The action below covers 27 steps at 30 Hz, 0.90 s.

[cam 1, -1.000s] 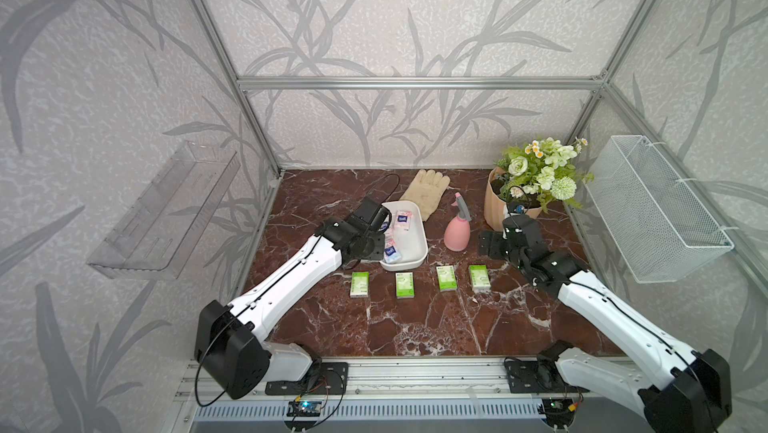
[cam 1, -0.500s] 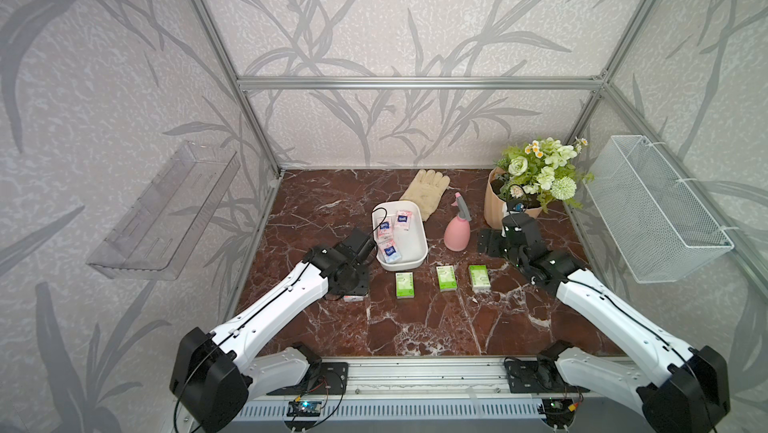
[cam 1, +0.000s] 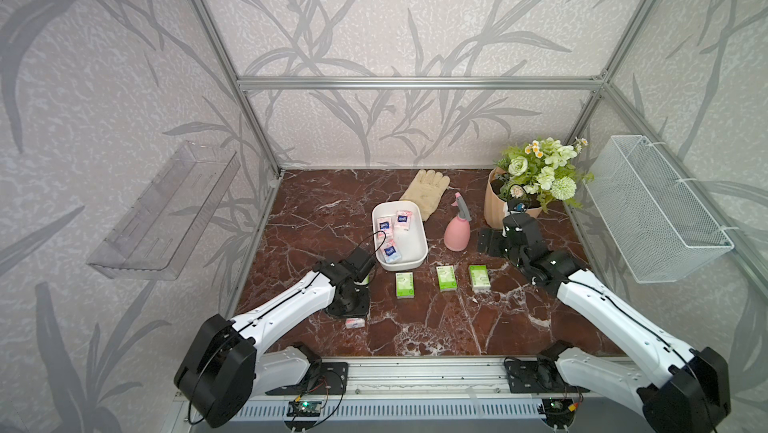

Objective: Take the pocket tissues out of the storage box
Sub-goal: Place the pocket tissues at the center of the board.

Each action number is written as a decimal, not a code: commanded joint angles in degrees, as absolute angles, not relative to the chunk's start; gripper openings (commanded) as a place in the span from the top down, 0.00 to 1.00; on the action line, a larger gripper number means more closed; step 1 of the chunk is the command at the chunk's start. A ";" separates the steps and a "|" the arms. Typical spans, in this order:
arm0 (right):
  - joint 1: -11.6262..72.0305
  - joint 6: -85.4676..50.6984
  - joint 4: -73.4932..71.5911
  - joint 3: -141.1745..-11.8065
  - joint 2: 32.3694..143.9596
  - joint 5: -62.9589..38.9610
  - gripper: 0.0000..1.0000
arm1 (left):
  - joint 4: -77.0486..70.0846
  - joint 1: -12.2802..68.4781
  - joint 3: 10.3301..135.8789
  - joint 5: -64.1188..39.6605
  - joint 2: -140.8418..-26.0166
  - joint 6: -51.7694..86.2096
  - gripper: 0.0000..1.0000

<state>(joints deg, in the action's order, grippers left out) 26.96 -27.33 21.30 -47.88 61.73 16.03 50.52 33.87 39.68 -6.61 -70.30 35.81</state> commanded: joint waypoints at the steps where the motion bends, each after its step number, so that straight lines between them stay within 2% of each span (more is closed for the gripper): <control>1: 26.54 -26.64 22.23 -47.55 60.56 17.00 0.01 | 47.59 34.14 37.54 -8.57 -71.53 36.75 0.54; 13: 26.28 -26.11 22.45 -47.90 60.73 16.86 0.01 | 44.94 34.54 35.92 -6.93 -75.19 36.05 0.43; 27: 26.00 -26.10 22.24 -47.98 60.47 17.07 0.01 | 54.78 34.30 47.53 2.10 -70.45 30.69 0.15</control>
<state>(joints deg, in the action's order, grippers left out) 26.28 -26.46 21.71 -47.88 61.67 16.08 50.68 34.17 44.10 -2.33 -72.73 32.95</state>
